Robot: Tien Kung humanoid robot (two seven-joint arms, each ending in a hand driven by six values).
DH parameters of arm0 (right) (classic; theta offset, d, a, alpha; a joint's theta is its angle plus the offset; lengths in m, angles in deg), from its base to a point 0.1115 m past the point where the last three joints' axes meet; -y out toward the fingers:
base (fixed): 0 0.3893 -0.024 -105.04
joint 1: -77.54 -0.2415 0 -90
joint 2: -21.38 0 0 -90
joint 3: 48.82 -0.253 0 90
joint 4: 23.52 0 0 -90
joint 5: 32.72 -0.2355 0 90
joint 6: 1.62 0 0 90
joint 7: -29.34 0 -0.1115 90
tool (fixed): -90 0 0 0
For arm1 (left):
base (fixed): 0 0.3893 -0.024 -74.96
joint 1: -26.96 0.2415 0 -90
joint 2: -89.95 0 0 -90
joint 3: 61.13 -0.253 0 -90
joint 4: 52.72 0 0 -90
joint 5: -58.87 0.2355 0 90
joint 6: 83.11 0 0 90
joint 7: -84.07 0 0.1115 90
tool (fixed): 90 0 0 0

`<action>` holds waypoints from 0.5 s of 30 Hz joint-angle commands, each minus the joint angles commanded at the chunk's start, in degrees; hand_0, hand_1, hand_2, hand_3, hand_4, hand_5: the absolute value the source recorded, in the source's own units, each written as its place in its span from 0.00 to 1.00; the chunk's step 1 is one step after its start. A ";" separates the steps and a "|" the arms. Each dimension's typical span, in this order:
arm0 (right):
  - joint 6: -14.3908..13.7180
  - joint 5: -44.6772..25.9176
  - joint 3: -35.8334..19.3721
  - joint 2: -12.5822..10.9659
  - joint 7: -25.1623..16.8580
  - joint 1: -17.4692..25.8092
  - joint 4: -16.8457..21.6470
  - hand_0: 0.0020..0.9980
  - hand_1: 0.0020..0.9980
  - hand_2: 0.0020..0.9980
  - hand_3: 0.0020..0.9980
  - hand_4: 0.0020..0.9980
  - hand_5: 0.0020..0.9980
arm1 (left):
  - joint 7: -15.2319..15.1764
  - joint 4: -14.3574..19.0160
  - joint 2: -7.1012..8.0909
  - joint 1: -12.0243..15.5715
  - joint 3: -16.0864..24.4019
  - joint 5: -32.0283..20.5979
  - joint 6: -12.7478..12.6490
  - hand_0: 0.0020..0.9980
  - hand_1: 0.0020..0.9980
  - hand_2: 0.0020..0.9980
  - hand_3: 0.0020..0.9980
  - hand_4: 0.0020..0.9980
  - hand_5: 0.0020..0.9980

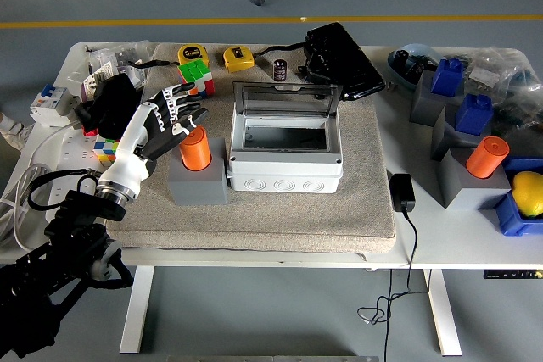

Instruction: Fetch the battery,place it into the box,close the lid of the box

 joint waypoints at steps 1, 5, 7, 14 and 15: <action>0.00 0.00 0.00 0.00 0.00 0.00 0.00 0.61 0.65 0.65 0.58 0.99 0.57 | -0.01 -0.03 0.00 -0.01 -0.03 -0.01 0.00 0.77 0.72 0.72 0.75 1.00 0.37; -0.02 -0.05 0.17 -0.05 -0.02 -0.03 0.02 0.61 0.65 0.65 0.58 0.99 0.57 | -0.34 -1.09 -0.18 0.00 -1.12 -0.63 -0.06 0.75 0.70 0.71 0.72 1.00 0.33; -0.01 -0.06 0.29 -0.08 0.00 -0.02 0.02 0.61 0.65 0.65 0.58 0.99 0.57 | -0.46 -1.34 -0.28 0.03 -1.48 -0.70 -0.37 0.75 0.70 0.71 0.72 1.00 0.33; 0.07 -0.10 0.71 -0.11 0.05 0.13 -0.01 0.61 0.65 0.65 0.58 0.99 0.57 | -1.99 -2.42 -0.80 -0.24 -2.91 -2.74 -1.34 0.71 0.67 0.67 0.61 1.00 0.27; 0.07 -0.08 0.73 -0.12 0.05 0.13 0.01 0.61 0.65 0.65 0.58 0.99 0.57 | -2.26 -2.58 -0.94 -0.28 -2.98 -3.16 -1.46 0.71 0.67 0.67 0.61 1.00 0.27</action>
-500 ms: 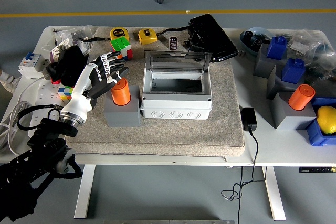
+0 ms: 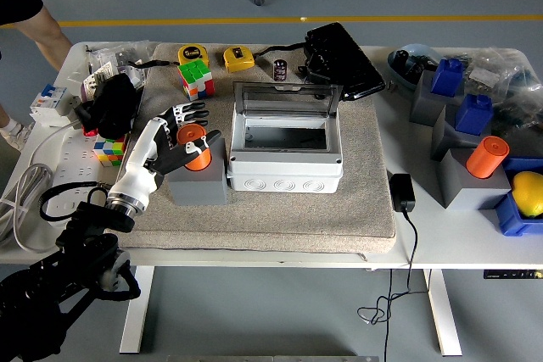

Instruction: Fetch the battery,place it into the box,close the lid of the box

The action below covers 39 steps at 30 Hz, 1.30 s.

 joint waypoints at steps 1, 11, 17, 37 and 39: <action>0.02 0.03 0.03 0.00 0.03 0.01 0.01 0.62 0.65 0.65 0.58 0.99 0.57 | -0.28 -0.20 -0.21 -0.05 -0.21 -0.78 -0.13 0.68 0.62 0.58 0.57 1.00 0.15; -0.10 0.31 -0.32 0.08 0.01 0.14 0.21 0.61 0.65 0.65 0.58 0.99 0.57 | -1.92 -1.67 -1.58 -0.72 -1.81 -3.49 -1.27 0.66 0.59 0.57 0.56 1.00 0.09; -0.05 0.24 -0.52 0.41 -0.11 0.37 0.19 0.61 0.65 0.65 0.58 0.99 0.57 | -2.12 -2.44 -2.62 -1.07 -2.23 -4.04 -1.41 0.64 0.57 0.56 0.55 0.99 0.08; -0.18 0.06 -1.06 0.83 -0.62 0.18 0.18 0.61 0.65 0.65 0.58 0.99 0.57 | -2.60 -4.72 -5.03 -3.31 -3.67 -5.71 -1.72 0.30 0.29 0.31 0.40 0.82 0.00; -0.29 0.01 -1.00 0.83 -0.80 0.19 0.19 0.61 0.65 0.65 0.58 0.99 0.57 | -2.66 -4.96 -5.26 -3.45 -3.74 -5.85 -1.71 0.25 0.21 0.25 0.28 0.71 0.00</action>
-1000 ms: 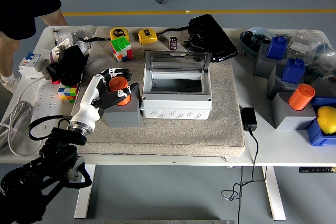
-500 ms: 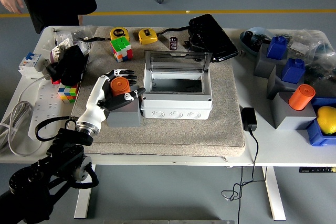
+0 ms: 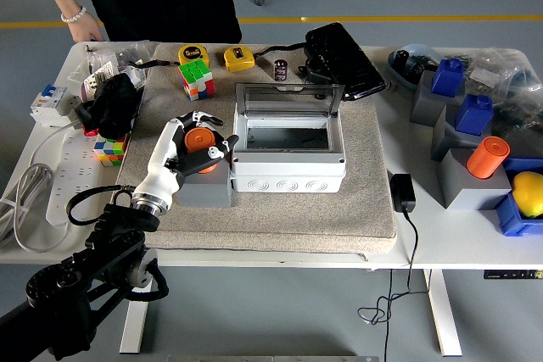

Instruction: Fetch the battery,place it into the box,close the lid of the box

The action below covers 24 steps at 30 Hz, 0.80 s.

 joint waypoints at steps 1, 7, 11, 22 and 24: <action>-0.10 -0.03 0.00 0.00 -0.15 0.01 0.00 0.61 0.65 0.65 0.58 0.99 0.57 | -0.05 -0.12 -0.08 -0.05 -0.05 -0.26 0.08 0.25 0.21 0.25 0.28 0.71 0.00; -0.76 -0.16 -0.19 -0.01 -1.17 -0.05 0.02 0.61 0.64 0.65 0.58 0.99 0.57 | -0.60 -0.25 -0.21 -0.40 -0.18 -1.02 -0.09 0.24 0.18 0.20 0.21 0.60 0.00; -0.96 -0.21 -0.31 0.03 -1.61 -0.10 0.06 0.61 0.64 0.65 0.58 0.99 0.57 | -0.64 0.06 -0.09 -0.48 0.31 -0.76 -0.13 0.22 0.14 0.17 0.20 0.57 0.00; -1.06 -0.46 -0.20 -0.05 -2.09 -0.03 -0.06 0.61 0.64 0.64 0.58 0.99 0.57 | 4.03 8.92 2.96 -0.61 2.59 9.78 -2.21 0.21 0.14 0.17 0.20 0.61 0.00; -1.06 -0.48 -0.27 -0.12 -2.13 -0.25 -0.05 0.61 0.64 0.64 0.58 0.99 0.57 | 6.65 10.30 3.75 -2.08 0.73 13.03 -2.99 0.21 0.13 0.16 0.20 0.77 0.00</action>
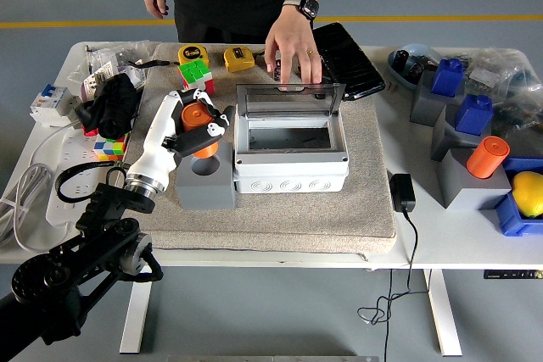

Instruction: Fetch the battery,place it into the box,close the lid of the box

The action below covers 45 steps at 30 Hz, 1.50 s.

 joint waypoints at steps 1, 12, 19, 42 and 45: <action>-0.01 0.02 -0.06 -0.08 -0.03 -0.15 0.04 0.61 0.64 0.64 0.58 0.99 0.57 | 1.28 0.33 0.38 -1.10 -1.16 1.64 -0.48 0.21 0.13 0.16 0.20 0.77 0.00; -0.41 -0.19 -0.20 -0.79 -0.33 -0.86 0.21 0.61 0.64 0.64 0.58 0.99 0.57 | 17.56 -0.41 -1.94 -15.51 -14.77 16.62 -4.37 0.19 0.12 0.15 0.20 0.93 0.08; -0.32 -0.58 0.25 -0.70 -0.38 -0.72 0.08 0.61 0.64 0.64 0.57 0.98 0.57 | 29.07 -2.81 -6.44 -20.00 -18.39 27.55 -3.47 0.19 0.12 0.15 0.21 0.98 0.15; -0.62 -1.24 2.04 -1.19 -0.52 -1.11 0.12 0.61 0.63 0.64 0.57 0.98 0.56 | 38.24 -18.80 -13.13 -27.82 -27.88 36.20 -1.30 0.21 0.17 0.18 0.30 1.00 0.41; -0.62 -1.23 2.29 -1.25 -0.55 -1.15 0.15 0.61 0.63 0.64 0.57 0.98 0.56 | 38.16 -19.95 -13.13 -27.91 -28.57 35.67 -1.17 0.21 0.17 0.18 0.30 1.00 0.41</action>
